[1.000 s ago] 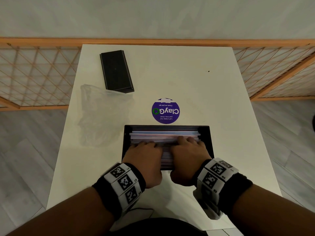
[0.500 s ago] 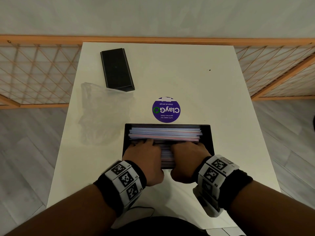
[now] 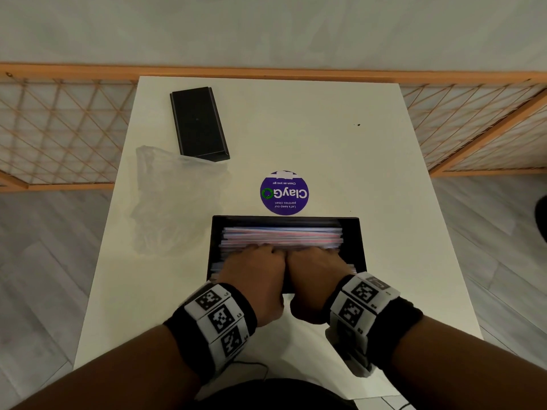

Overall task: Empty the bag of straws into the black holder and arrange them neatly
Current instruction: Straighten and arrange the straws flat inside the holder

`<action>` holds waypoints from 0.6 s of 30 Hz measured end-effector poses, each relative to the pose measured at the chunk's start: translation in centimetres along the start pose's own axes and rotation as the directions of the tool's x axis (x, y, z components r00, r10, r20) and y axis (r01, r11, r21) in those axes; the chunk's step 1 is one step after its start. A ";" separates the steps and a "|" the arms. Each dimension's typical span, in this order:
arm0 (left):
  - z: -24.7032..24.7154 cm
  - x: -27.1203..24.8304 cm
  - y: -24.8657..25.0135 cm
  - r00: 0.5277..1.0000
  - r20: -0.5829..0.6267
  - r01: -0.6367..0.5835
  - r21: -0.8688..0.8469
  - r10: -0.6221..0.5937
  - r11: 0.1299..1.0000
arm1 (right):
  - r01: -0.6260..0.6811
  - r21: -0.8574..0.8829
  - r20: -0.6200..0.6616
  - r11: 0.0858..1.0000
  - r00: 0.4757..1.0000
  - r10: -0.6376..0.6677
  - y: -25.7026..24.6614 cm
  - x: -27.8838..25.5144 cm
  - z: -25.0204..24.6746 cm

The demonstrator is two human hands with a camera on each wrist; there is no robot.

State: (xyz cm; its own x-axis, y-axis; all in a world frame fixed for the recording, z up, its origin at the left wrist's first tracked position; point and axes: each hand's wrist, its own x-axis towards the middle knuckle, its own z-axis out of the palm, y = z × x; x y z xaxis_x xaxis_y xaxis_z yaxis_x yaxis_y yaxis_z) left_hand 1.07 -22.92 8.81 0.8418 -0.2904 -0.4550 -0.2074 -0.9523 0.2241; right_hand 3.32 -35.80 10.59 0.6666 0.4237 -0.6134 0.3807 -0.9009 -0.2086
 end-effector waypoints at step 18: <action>0.7 -0.1 -0.1 0.999 0.041 -0.026 0.010 0.026 1.000 | -0.055 0.002 0.033 0.998 0.998 0.055 0.4 0.3 0.6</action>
State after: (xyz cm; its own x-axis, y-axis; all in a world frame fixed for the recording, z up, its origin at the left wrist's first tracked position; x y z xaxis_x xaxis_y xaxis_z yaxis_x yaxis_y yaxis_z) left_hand 0.64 -22.82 8.21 0.8153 -0.3184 -0.4837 -0.2345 -0.9453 0.2269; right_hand 3.28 -36.10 9.85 0.6650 0.3698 -0.6489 0.3419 -0.9232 -0.1756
